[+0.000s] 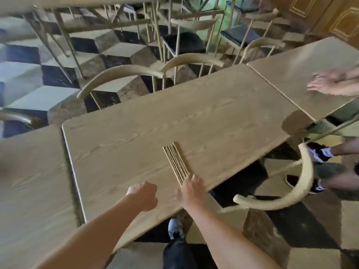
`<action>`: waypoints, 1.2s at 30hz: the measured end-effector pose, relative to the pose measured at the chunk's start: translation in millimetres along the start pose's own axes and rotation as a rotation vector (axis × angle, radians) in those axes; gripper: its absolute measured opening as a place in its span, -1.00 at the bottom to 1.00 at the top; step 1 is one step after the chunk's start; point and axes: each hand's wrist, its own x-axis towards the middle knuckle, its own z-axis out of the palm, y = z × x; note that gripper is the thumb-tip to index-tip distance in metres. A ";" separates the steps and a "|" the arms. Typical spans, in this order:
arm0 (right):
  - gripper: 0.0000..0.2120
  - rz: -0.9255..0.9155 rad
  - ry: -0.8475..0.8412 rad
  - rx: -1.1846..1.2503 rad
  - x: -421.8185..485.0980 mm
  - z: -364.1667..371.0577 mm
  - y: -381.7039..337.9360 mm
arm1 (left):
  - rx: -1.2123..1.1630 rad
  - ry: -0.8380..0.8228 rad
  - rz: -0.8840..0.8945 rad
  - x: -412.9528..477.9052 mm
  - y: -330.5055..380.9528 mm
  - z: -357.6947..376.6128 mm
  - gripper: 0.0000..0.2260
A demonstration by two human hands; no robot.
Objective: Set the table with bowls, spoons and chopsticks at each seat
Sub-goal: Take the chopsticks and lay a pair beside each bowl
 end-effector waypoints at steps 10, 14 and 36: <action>-0.25 0.012 -0.094 0.014 76.4 22.7 -3.3 | -0.118 -0.179 -0.179 58.2 10.4 -2.7 -0.73; -0.49 0.064 -0.083 0.069 80.5 23.1 -4.8 | -0.162 -0.198 -0.233 72.4 6.1 -14.7 -0.71; -0.72 0.035 -0.233 -0.093 130.7 8.1 -18.9 | -0.290 -0.233 -0.254 75.0 -5.0 -16.7 -0.68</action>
